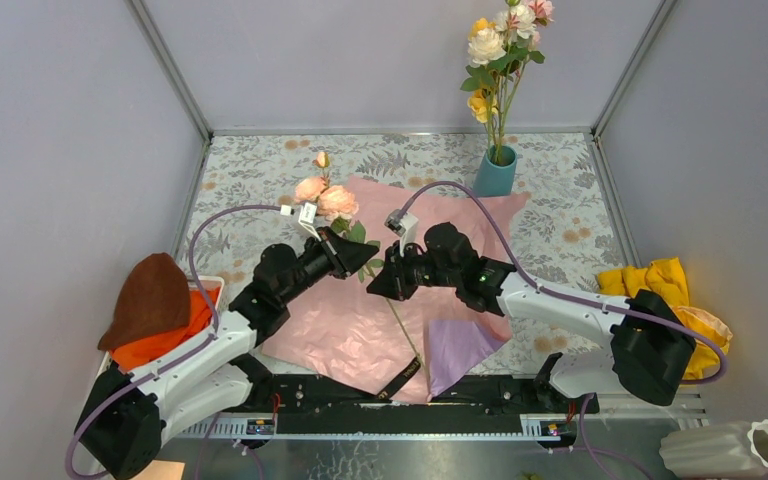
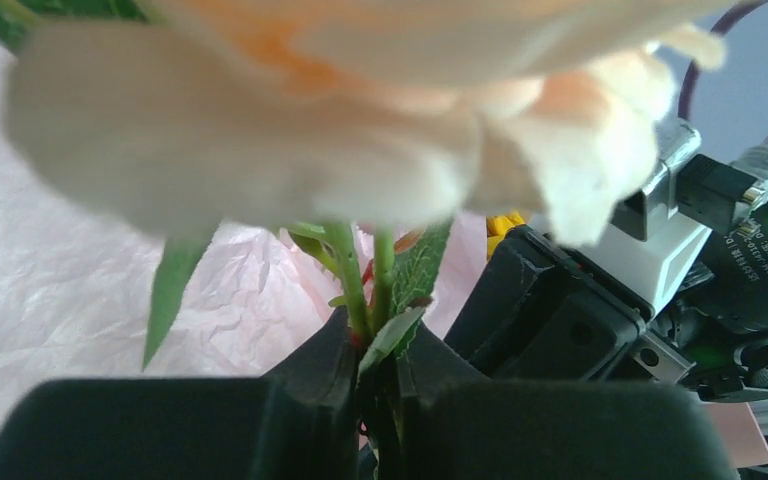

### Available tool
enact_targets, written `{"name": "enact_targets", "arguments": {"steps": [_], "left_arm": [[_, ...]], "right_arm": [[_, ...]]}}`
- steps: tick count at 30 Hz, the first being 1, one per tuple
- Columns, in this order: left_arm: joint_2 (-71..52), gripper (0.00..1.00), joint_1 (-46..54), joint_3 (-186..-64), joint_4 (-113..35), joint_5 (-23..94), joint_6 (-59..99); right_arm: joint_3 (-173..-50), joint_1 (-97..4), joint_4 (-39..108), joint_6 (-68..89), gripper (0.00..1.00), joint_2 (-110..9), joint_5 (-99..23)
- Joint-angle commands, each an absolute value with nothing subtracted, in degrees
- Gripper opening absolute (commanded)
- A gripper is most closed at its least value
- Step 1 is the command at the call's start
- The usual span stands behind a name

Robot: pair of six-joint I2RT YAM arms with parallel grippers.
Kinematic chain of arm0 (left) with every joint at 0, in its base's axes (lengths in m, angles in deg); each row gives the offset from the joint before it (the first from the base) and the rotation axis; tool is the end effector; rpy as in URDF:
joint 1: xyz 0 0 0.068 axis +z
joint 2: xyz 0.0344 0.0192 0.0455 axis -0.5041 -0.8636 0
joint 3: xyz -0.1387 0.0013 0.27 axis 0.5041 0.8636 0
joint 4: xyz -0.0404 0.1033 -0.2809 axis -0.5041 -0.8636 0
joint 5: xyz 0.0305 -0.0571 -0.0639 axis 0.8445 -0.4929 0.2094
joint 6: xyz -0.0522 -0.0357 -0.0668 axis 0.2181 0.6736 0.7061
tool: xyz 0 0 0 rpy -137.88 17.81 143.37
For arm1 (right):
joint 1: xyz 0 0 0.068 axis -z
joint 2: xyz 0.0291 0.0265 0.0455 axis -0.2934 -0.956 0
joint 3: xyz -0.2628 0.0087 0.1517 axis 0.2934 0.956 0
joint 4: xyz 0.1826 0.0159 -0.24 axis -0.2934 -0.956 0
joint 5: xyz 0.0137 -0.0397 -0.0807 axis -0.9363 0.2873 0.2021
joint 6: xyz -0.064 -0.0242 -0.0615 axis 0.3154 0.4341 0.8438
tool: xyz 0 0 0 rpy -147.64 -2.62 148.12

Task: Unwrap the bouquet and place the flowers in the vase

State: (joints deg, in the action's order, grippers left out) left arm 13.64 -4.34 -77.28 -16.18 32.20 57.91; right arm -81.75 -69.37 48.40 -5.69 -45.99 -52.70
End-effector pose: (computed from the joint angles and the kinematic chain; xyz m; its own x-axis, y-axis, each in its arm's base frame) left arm 0.2180 -0.1706 0.2565 -0.5782 -0.5063 -0.6398 0.4336 0.4736 -0.7666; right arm 0.2043 0.3154 0.2607 -0.5407 -0.1098 -0.8340 -0.8060 0.3515 0.4763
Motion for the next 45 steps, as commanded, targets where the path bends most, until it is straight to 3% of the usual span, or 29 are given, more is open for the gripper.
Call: {"name": "enact_targets", "arguments": {"steps": [1, 6, 10, 14, 25, 35, 39, 45], "left_arm": [[14.51, 0.09, -4.00, -78.46, -15.13, 32.44, 54.57], [15.51, 0.06, -4.00, -78.83, -15.47, 29.84, 51.59], [16.24, 0.06, -3.96, -80.13, -17.57, 28.04, 48.26], [15.96, 0.06, -4.00, -81.62, -18.21, 24.31, 46.17], [12.44, 0.06, -4.00, -86.33, -14.61, 10.10, 45.42], [12.58, 0.08, -4.01, -87.96, -14.61, 6.33, 45.67], [12.50, 0.08, -4.01, -87.54, -14.42, 5.02, 45.90], [12.84, 0.08, -4.01, -86.47, -12.90, 2.82, 46.55]], "right_arm": [[-83.18, -70.12, 51.56, -5.89, 0.19, -45.12, -53.95], [-85.25, -70.14, 46.90, -5.10, 0.53, -42.61, -49.72], [-86.97, -70.13, 43.31, -3.73, 0.68, -38.26, -46.76], [-89.39, -70.11, 40.44, -2.22, 0.70, -33.61, -43.18], [-101.37, -70.06, 33.03, 0.31, 0.66, -36.06, -33.50], [-108.71, -69.99, 33.62, 1.79, 0.60, -44.77, -34.01], [-110.75, -70.06, 34.33, 2.02, 0.55, -46.70, -34.10], [-112.90, -70.00, 34.58, 2.20, 0.39, -49.21, -34.38]]}}
